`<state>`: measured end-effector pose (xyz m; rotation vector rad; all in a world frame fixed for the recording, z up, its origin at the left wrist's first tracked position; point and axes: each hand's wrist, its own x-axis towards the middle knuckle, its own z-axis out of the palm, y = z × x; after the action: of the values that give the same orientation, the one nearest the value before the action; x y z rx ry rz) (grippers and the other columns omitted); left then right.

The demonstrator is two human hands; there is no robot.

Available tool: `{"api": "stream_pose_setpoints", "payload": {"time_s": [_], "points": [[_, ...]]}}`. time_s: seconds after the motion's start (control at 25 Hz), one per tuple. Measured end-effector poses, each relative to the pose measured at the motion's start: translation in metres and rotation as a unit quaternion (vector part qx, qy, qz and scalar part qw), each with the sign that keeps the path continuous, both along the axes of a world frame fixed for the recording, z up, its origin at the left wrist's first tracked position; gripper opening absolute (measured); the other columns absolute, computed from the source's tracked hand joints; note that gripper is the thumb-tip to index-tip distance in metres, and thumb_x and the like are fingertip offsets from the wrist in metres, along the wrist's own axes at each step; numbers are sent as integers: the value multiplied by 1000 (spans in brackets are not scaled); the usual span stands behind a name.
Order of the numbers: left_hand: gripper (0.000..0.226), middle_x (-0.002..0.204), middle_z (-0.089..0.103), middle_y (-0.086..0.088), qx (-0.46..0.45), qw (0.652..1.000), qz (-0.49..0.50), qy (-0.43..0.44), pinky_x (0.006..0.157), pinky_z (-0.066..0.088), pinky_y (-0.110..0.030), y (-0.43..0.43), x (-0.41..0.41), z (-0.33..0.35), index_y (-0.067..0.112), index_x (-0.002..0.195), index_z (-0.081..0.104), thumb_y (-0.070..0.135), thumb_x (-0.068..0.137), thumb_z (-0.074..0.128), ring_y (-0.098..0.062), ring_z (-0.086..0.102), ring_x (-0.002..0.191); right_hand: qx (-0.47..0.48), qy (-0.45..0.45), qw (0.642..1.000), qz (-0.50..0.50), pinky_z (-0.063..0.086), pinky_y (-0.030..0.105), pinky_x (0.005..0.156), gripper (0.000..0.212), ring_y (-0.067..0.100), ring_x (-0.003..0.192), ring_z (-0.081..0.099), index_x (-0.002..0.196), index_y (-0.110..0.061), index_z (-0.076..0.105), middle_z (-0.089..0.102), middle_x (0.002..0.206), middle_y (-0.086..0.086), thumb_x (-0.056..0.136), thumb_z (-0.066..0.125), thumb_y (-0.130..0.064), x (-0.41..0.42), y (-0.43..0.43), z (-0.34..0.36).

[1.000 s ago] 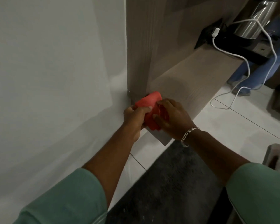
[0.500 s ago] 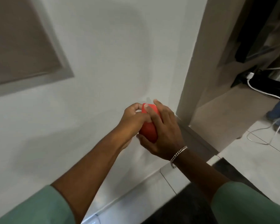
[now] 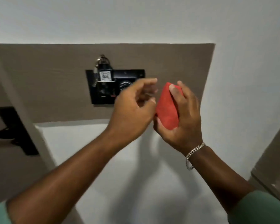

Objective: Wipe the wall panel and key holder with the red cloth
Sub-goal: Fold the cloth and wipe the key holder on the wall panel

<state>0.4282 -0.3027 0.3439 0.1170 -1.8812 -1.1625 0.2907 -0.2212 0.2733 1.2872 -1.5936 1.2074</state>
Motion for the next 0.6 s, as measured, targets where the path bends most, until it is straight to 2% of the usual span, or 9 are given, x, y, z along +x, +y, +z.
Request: {"api": "stream_pose_setpoints", "payload": {"time_s": [0.08,0.16,0.2,0.28,0.36,0.48,0.6], "points": [[36,107,70,-6,-103,987,97,76,92,55,-32,-30,37,19,13,116,64,1,83,52,-17,67,99,-58,32,998,20,36,46,116,79,35,139,42,144,-16,36,40,151,22,79,77,-37,17,-29,21],[39,114,69,-5,-243,939,216,115,97,51,-27,-63,65,29,4,118,65,-2,82,51,-18,66,105,-88,43,995,30,33,51,118,78,35,144,37,144,-15,34,35,154,25,82,75,-39,28,-58,35],[44,121,67,-8,-307,908,259,116,103,47,-28,-78,75,29,-1,121,64,-5,80,51,-21,64,114,-83,44,995,27,30,51,120,77,36,146,34,145,-16,32,32,156,25,85,73,-40,33,-72,38],[53,138,57,-19,-401,864,292,81,117,36,-47,-112,86,26,-6,129,58,-8,77,49,-31,50,135,-36,45,998,2,21,52,124,70,35,151,24,149,-22,30,26,161,21,92,61,-48,37,-98,39],[60,151,43,-24,-465,833,299,3,121,21,-58,-145,88,23,-6,139,49,-3,78,47,-37,33,145,23,58,997,-50,12,56,125,64,33,155,15,151,-30,28,23,165,15,95,44,-57,32,-115,30],[67,161,24,-22,-546,768,318,-102,123,9,-57,-182,81,19,-2,151,31,14,87,44,-38,16,151,22,109,990,-88,9,57,124,61,36,153,18,149,-27,33,28,162,16,97,37,-58,13,-113,12],[72,166,10,-19,-598,686,387,-147,124,4,-54,-200,71,15,4,157,10,38,98,33,-34,4,154,-34,59,993,-93,8,57,125,57,33,154,16,149,-29,35,28,163,15,98,37,-54,7,-119,16]]}}
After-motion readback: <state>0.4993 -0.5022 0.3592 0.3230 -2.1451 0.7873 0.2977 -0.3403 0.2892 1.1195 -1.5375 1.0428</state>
